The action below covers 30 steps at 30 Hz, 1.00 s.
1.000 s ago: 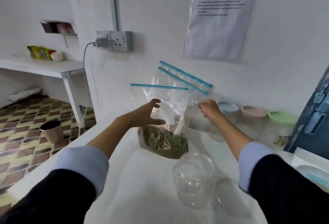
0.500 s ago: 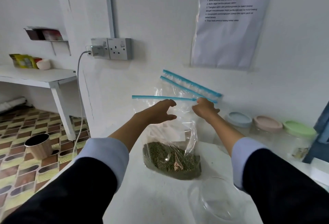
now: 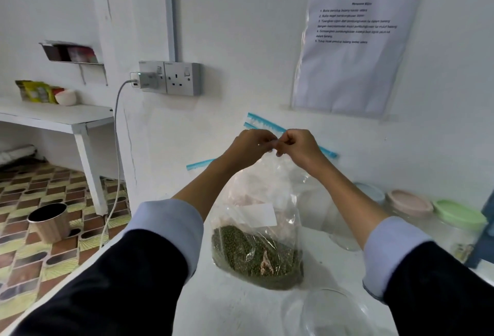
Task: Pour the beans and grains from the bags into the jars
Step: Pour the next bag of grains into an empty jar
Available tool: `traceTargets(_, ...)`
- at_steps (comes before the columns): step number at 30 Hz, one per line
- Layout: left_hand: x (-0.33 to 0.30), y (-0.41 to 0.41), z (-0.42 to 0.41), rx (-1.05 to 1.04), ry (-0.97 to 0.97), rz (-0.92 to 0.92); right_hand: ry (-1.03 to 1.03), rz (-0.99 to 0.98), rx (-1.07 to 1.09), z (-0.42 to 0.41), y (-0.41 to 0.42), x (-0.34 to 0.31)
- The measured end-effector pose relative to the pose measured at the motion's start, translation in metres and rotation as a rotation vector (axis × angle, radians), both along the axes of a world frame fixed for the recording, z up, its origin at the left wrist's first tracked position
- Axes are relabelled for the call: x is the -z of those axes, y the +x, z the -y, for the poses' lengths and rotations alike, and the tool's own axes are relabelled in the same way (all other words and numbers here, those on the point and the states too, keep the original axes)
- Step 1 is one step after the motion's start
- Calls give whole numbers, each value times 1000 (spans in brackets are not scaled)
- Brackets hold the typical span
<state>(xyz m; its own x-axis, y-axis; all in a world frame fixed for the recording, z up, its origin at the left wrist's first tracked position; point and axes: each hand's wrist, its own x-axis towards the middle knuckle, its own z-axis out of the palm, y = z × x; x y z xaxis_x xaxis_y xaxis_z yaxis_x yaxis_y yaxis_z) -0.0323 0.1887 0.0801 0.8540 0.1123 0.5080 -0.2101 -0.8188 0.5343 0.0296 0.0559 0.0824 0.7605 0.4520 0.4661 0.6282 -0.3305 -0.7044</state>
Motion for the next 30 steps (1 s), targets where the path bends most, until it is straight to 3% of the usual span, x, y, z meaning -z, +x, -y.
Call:
traceTargets(7,0,-12,10,7,-72,151,124,-236,-212,22,-11,-4)
traceTargets(16,6,-23,-2,-119,21,129,130,-63,-69,13,-18,-1)
traceTargets(21,16,-38,-39,-250,152,69,228,-167,-21,27,-6,4)
traceTargets(30,24,-67,-98,-477,155,30,288,-240,64,51,13,13)
